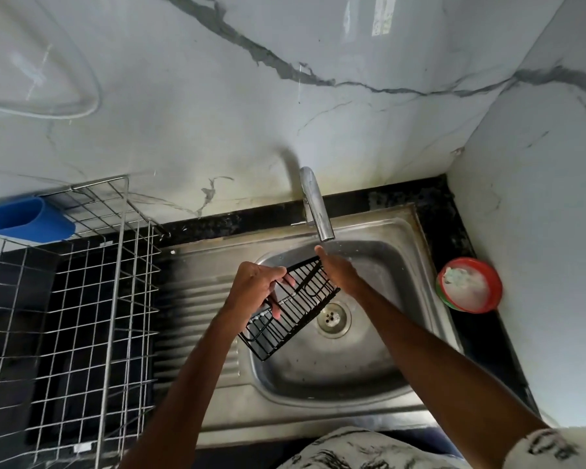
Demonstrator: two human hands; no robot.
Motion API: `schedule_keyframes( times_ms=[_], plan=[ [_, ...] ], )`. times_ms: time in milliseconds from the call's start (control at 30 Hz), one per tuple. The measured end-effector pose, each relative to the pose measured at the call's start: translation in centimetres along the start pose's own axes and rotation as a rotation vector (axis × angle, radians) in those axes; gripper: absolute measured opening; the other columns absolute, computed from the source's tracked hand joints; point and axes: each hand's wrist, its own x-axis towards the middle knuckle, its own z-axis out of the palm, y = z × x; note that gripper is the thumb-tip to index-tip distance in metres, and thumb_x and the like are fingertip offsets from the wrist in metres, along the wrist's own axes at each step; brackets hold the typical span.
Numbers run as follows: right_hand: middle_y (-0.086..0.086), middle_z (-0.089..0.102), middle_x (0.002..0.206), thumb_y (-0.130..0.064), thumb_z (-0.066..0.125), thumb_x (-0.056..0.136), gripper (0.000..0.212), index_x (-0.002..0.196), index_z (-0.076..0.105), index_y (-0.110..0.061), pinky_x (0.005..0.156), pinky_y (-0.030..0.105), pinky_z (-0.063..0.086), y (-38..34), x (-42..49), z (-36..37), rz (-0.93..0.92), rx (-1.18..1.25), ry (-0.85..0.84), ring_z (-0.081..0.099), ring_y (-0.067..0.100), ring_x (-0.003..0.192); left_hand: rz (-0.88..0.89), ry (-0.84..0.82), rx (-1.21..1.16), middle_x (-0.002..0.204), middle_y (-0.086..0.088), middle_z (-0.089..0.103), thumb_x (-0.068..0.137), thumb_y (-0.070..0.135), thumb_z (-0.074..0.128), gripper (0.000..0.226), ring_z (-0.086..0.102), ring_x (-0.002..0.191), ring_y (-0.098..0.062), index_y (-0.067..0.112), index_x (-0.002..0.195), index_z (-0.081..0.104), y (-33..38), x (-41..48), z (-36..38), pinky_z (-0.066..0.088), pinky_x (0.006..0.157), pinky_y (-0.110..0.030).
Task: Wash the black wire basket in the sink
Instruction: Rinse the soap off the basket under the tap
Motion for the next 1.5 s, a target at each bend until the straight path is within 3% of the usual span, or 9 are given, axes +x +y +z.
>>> schedule_keyframes(
  times_ms=[67, 233, 533, 733, 867, 1000, 1100, 1267, 1500],
  plan=[
    [0.008, 0.068, 0.121, -0.101, 0.04, 0.062, 0.109, 0.129, 0.062, -0.018, 0.103, 0.052, 0.051, 0.6, 0.7, -0.8, -0.002, 0.078, -0.078, 0.066, 0.028, 0.106, 0.012, -0.032, 0.015, 0.045, -0.025, 0.036, 0.102, 0.017, 0.063, 0.031, 0.049, 0.032, -0.025, 0.001, 0.082, 0.081, 0.1, -0.4, -0.4, 0.035, 0.042, -0.022],
    [0.01, 0.056, 0.139, -0.07, 0.055, 0.09, 0.057, 0.127, 0.061, -0.027, 0.106, 0.054, 0.047, 0.9, 1.1, -2.6, 0.027, 0.113, -0.313, 0.055, 0.034, 0.124, 0.049, -0.113, 0.053, 0.044, -0.021, 0.049, 0.101, 0.019, 0.065, 0.029, 0.049, 0.031, -0.023, 0.003, 0.084, 0.081, -0.7, -0.4, -2.0, 0.034, 0.041, -0.024],
    [0.016, 0.072, 0.101, -0.047, 0.033, 0.106, 0.052, 0.123, 0.061, -0.006, 0.061, 0.029, 0.056, -1.1, 0.5, -4.7, 0.073, 0.142, -0.172, 0.069, 0.032, 0.086, 0.108, -0.147, 0.183, 0.05, 0.0, 0.057, 0.098, 0.027, 0.068, 0.028, 0.061, 0.037, -0.026, 0.008, 0.082, 0.079, -1.9, -0.3, -4.5, 0.029, 0.033, -0.017],
    [0.016, 0.076, 0.099, -0.067, 0.04, 0.092, 0.066, 0.118, 0.065, -0.011, 0.089, 0.052, 0.058, -0.5, 1.7, -5.2, 0.022, 0.121, -0.135, 0.072, 0.034, 0.094, 0.129, -0.084, 0.253, 0.058, 0.005, 0.066, 0.1, 0.017, 0.066, 0.027, 0.06, 0.037, -0.019, 0.006, 0.077, 0.074, -2.2, 0.4, -4.9, 0.042, 0.034, -0.02],
    [0.011, 0.078, 0.096, -0.069, 0.04, 0.097, 0.062, 0.116, 0.065, -0.016, 0.076, 0.031, 0.054, -1.2, -0.3, -5.9, 0.001, 0.098, -0.248, 0.074, 0.024, 0.079, 0.135, -0.059, 0.257, 0.062, -0.001, 0.061, 0.1, 0.025, 0.068, 0.026, 0.059, 0.038, -0.023, 0.02, 0.075, 0.076, -3.3, 1.1, -5.8, 0.045, 0.038, -0.025],
    [0.007, 0.078, 0.1, -0.058, 0.063, 0.092, 0.048, 0.124, 0.063, -0.023, 0.092, 0.04, 0.05, -1.0, -1.0, -7.2, -0.084, 0.143, -0.353, 0.074, 0.024, 0.099, 0.092, -0.056, 0.234, 0.067, 0.001, 0.061, 0.089, 0.06, 0.07, 0.041, 0.055, 0.049, -0.014, 0.021, 0.076, 0.069, -4.3, 1.2, -6.2, 0.048, 0.047, -0.026],
    [0.005, 0.078, 0.103, -0.049, 0.068, 0.091, 0.044, 0.123, 0.065, -0.019, 0.087, 0.037, 0.051, -1.0, -1.4, -7.8, -0.098, 0.083, -0.407, 0.075, 0.016, 0.094, 0.068, -0.085, 0.232, 0.067, -0.005, 0.06, 0.101, 0.042, 0.064, 0.034, 0.056, 0.051, -0.023, 0.013, 0.082, 0.065, -5.3, 1.5, -6.2, 0.053, 0.047, -0.03],
    [0.005, 0.079, 0.091, -0.041, 0.072, 0.091, 0.031, 0.104, 0.072, -0.012, 0.075, 0.031, 0.057, -1.9, -2.1, -8.2, -0.129, -0.035, -0.252, 0.076, 0.016, 0.087, 0.119, -0.088, 0.31, 0.069, -0.008, 0.071, 0.105, 0.025, 0.061, 0.028, 0.068, 0.059, -0.02, 0.005, 0.085, 0.066, -6.3, 2.2, -5.5, 0.056, 0.063, -0.036],
    [0.005, 0.069, 0.08, -0.04, 0.078, 0.085, 0.036, 0.088, 0.064, -0.008, 0.05, 0.021, 0.044, -3.9, -2.5, -5.8, -0.231, -0.424, 0.11, 0.065, 0.016, 0.066, 0.116, -0.003, 0.646, 0.102, -0.003, 0.076, 0.092, 0.073, 0.044, 0.072, 0.071, 0.09, -0.01, 0.012, 0.124, 0.063, -6.4, 3.4, -0.4, 0.054, 0.085, -0.034]
  ],
)
